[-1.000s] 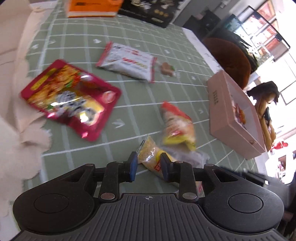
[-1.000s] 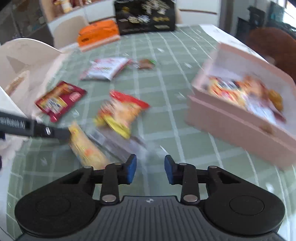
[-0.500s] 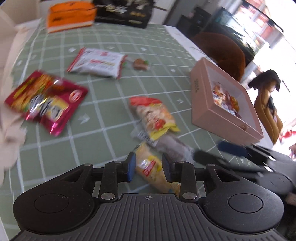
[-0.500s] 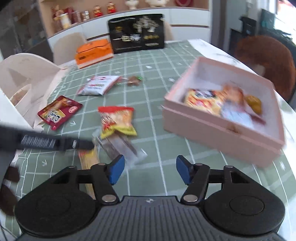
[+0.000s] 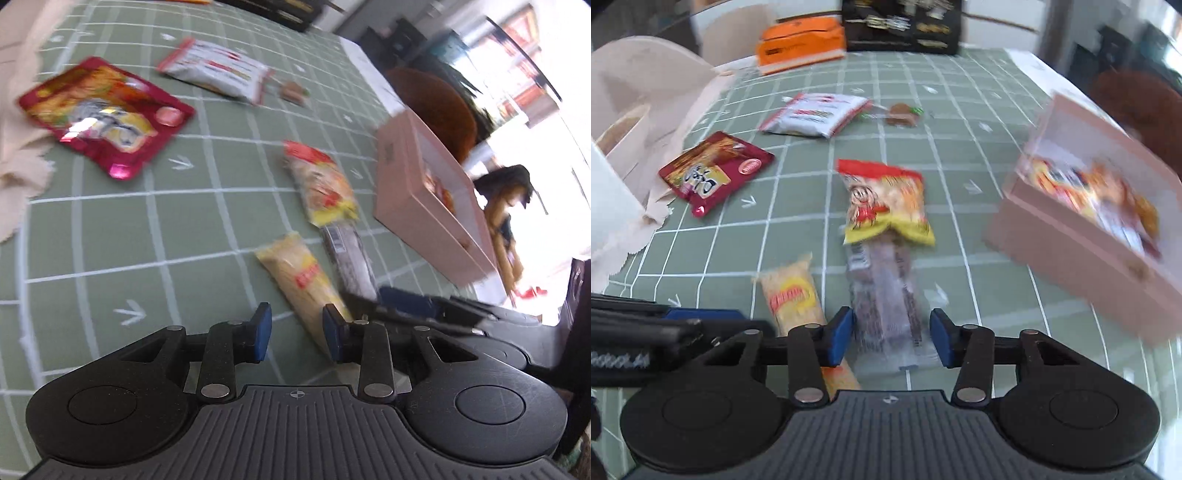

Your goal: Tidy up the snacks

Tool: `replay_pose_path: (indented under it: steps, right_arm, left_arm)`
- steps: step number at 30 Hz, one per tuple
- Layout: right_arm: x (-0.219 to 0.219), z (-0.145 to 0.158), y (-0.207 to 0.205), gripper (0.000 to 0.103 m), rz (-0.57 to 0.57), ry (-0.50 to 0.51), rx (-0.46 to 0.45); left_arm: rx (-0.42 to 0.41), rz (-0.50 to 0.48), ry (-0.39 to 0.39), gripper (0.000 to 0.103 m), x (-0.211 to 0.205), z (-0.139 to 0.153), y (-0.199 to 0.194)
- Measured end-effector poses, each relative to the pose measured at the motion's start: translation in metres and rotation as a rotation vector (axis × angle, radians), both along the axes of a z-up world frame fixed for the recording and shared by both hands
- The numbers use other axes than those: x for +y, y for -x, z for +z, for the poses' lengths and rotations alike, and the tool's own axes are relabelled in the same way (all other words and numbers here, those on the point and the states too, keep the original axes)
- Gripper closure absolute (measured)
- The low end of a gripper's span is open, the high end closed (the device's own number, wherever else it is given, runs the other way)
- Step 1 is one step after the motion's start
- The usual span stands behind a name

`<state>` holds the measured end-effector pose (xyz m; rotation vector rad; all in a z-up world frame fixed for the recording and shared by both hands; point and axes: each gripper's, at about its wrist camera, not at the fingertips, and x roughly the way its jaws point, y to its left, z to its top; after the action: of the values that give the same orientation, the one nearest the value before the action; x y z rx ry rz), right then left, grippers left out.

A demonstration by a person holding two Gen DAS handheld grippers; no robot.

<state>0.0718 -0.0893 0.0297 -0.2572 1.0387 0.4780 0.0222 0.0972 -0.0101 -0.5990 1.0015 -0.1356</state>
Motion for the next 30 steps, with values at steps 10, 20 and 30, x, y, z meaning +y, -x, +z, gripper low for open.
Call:
replay_pose_path:
  steps: [10, 20, 30]
  right_arm:
    - [-0.055, -0.001, 0.029, 0.059, -0.332, 0.015, 0.034]
    - [-0.086, 0.009, 0.033, 0.058, -0.409, -0.012, 0.076]
    - [-0.127, 0.027, 0.053, 0.047, -0.313, -0.014, -0.019]
  left_arm:
    - [-0.065, -0.187, -0.194, 0.064, -0.051, 0.006, -0.017]
    - [-0.104, -0.240, -0.311, 0.075, -0.046, 0.005, -0.013]
    - [-0.112, -0.152, -0.116, 0.075, -0.061, 0.012, -0.022]
